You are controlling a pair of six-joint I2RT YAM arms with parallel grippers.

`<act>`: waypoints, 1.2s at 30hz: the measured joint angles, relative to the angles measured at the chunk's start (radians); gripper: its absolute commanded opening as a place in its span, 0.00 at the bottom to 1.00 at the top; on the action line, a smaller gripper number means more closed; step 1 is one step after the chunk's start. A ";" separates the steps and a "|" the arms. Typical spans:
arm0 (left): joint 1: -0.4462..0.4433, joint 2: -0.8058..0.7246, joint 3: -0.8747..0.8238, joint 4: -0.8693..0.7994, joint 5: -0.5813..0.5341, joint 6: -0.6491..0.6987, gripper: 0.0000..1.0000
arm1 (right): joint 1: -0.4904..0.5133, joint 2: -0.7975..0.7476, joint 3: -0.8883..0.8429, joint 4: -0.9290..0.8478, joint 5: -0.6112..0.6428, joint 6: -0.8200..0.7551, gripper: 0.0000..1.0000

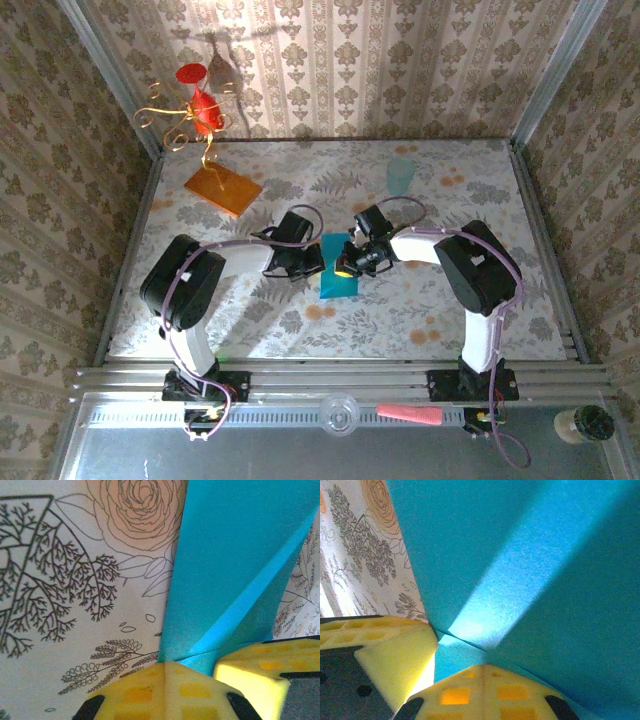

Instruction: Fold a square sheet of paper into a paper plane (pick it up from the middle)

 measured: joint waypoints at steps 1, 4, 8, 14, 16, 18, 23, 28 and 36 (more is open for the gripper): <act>0.000 0.000 0.001 -0.002 0.000 0.001 0.00 | 0.000 0.003 0.003 -0.003 -0.001 -0.007 0.04; 0.000 0.000 0.006 -0.010 0.000 0.003 0.00 | 0.000 0.008 0.015 -0.022 -0.002 -0.020 0.04; -0.002 -0.003 0.012 -0.023 0.000 0.007 0.00 | 0.000 0.018 0.034 -0.050 0.002 -0.040 0.04; -0.031 -0.069 0.009 -0.048 -0.012 0.005 0.05 | 0.000 0.025 0.052 -0.079 0.007 -0.059 0.03; -0.042 -0.099 0.001 -0.047 -0.011 -0.002 0.07 | 0.000 0.028 0.058 -0.088 0.007 -0.062 0.03; -0.054 -0.119 -0.009 -0.042 -0.004 -0.007 0.07 | 0.000 0.030 0.064 -0.097 0.009 -0.062 0.03; -0.085 -0.128 -0.056 -0.032 0.021 -0.029 0.06 | 0.000 0.034 0.073 -0.112 0.010 -0.065 0.03; -0.099 -0.127 -0.105 -0.009 0.054 -0.062 0.05 | 0.000 0.037 0.081 -0.123 0.012 -0.066 0.03; -0.109 -0.113 -0.103 0.021 0.068 -0.073 0.05 | 0.000 0.041 0.087 -0.131 0.012 -0.066 0.03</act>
